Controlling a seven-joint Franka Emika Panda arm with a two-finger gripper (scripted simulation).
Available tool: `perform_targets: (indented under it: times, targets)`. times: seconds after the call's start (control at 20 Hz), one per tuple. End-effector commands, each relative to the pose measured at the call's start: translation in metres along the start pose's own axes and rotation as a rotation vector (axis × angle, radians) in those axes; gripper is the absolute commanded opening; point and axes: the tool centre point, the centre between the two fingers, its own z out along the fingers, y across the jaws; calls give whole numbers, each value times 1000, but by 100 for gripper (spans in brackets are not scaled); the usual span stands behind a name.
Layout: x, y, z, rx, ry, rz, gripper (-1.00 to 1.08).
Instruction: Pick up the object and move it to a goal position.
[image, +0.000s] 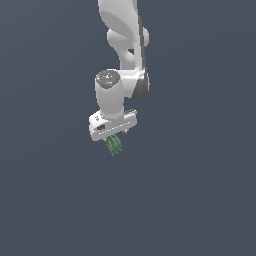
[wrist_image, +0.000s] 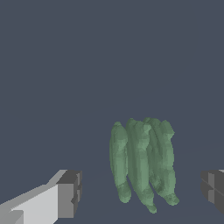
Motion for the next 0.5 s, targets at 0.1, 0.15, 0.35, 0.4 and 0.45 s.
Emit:
perform_targets:
  times: [0.1, 0.15, 0.35, 0.4, 0.45]
  targets:
    - [-6, 3, 6, 2, -1, -32, 100]
    - [-7, 3, 6, 2, -1, -36, 100]
    - [-7, 3, 7, 2, -2, -37, 100]
    - [-7, 3, 7, 2, -2, -37, 100]
    - [-7, 3, 8, 2, -2, -37, 100]
